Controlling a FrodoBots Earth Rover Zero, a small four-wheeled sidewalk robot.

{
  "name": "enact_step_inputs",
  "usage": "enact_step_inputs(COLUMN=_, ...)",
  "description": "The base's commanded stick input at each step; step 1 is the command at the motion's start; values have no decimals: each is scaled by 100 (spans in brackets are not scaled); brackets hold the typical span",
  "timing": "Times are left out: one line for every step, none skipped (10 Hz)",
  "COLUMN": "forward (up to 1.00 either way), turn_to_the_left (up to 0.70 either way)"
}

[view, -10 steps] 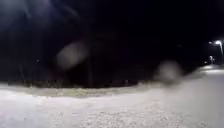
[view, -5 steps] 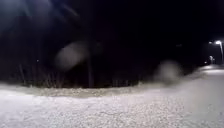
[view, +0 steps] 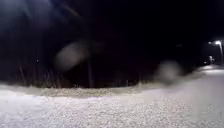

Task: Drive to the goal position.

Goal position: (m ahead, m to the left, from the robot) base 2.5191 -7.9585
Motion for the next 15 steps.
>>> enact_step_inputs(forward=0, turn_to_the_left=-63)
enact_step_inputs(forward=0, turn_to_the_left=-66)
enact_step_inputs(forward=0, turn_to_the_left=-67)
enact_step_inputs(forward=0, turn_to_the_left=-68)
enact_step_inputs(forward=0, turn_to_the_left=-70)
enact_step_inputs(forward=0, turn_to_the_left=-70)
enact_step_inputs(forward=0, turn_to_the_left=-70)
enact_step_inputs(forward=0, turn_to_the_left=-70)
enact_step_inputs(forward=0, turn_to_the_left=-70)
enact_step_inputs(forward=0, turn_to_the_left=-55)
enact_step_inputs(forward=0, turn_to_the_left=-32)
enact_step_inputs(forward=0, turn_to_the_left=0)
enact_step_inputs(forward=0, turn_to_the_left=0)
enact_step_inputs(forward=0, turn_to_the_left=0)
enact_step_inputs(forward=0, turn_to_the_left=0)
